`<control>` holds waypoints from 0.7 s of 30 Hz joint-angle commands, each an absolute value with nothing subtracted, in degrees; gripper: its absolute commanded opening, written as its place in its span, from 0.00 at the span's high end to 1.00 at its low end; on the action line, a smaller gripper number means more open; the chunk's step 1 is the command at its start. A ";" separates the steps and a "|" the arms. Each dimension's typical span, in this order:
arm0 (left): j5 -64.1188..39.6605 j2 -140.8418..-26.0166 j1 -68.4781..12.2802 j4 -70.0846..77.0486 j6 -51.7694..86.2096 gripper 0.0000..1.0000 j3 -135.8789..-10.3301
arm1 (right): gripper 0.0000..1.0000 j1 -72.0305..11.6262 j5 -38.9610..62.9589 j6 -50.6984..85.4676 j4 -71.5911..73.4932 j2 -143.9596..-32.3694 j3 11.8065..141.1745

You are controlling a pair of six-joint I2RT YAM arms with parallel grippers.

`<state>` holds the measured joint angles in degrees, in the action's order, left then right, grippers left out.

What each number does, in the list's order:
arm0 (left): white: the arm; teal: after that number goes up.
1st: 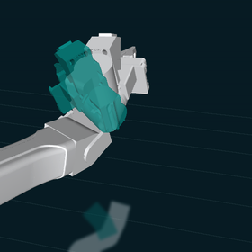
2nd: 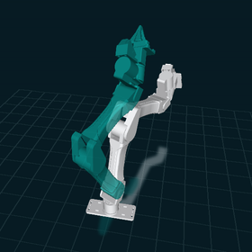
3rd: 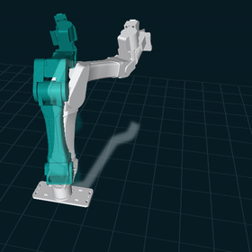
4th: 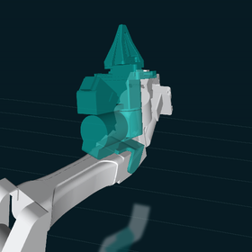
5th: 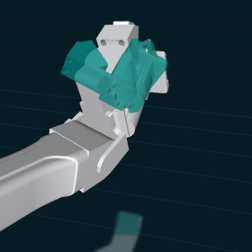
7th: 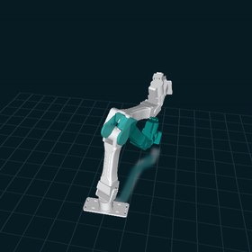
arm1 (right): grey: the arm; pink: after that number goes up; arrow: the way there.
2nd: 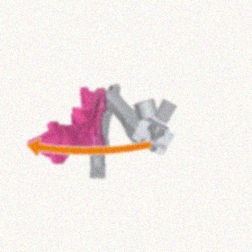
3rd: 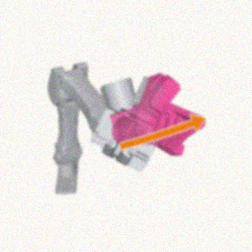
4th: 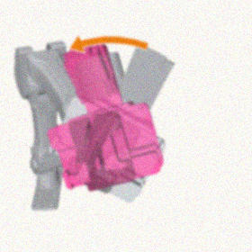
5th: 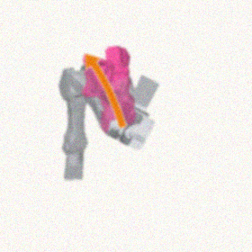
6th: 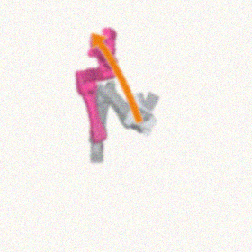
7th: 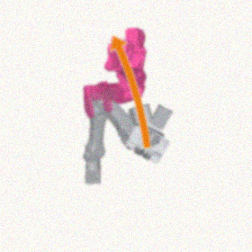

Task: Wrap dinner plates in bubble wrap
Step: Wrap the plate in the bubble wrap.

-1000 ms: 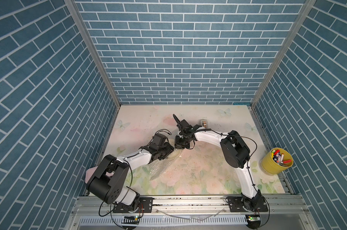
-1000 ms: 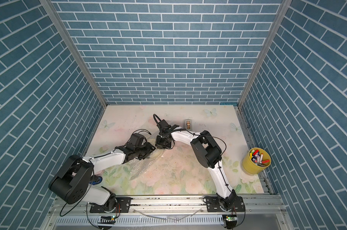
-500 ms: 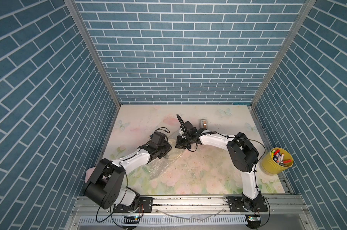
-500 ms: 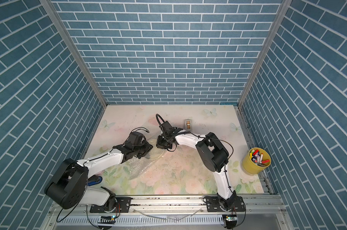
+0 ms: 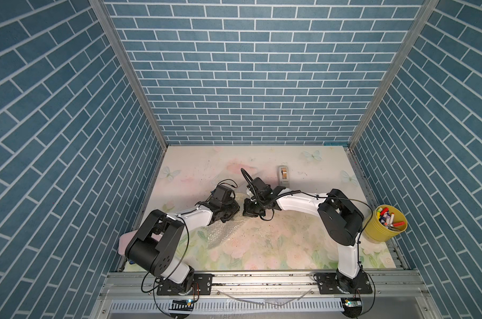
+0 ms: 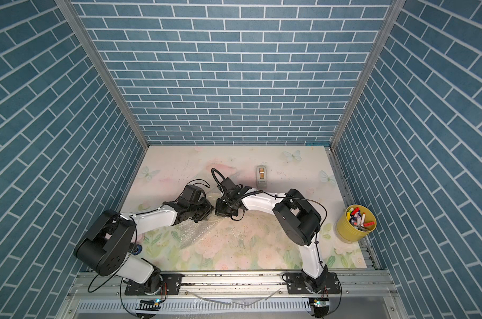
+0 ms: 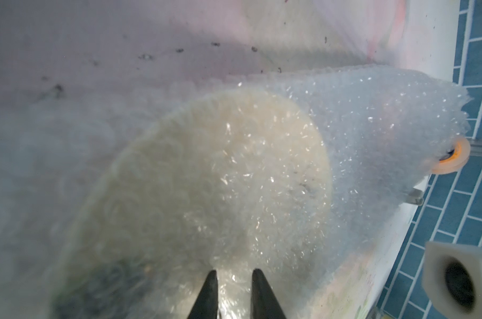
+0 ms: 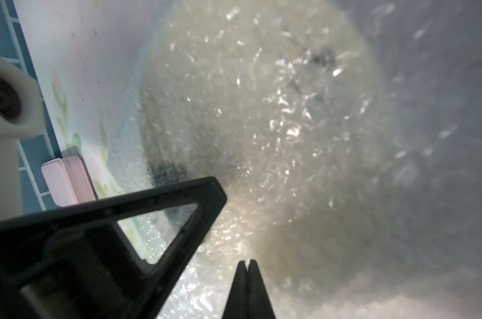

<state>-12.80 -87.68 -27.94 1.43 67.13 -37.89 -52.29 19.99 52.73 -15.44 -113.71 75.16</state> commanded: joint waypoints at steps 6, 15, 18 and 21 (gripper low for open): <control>-12.54 -84.11 -29.61 -1.95 66.65 0.71 -38.49 | 0.98 -51.77 18.53 53.62 -16.68 -114.93 75.96; -12.24 -87.97 -29.62 0.53 66.88 0.83 -35.35 | 0.83 -45.71 15.68 46.05 -27.17 -111.45 84.66; -12.13 -88.14 -29.62 0.46 66.46 0.83 -35.07 | 0.67 -41.25 15.71 43.29 -30.08 -112.52 89.22; -12.11 -88.14 -29.61 0.20 65.85 0.84 -34.98 | 0.54 -37.60 16.78 40.30 -32.11 -115.93 94.75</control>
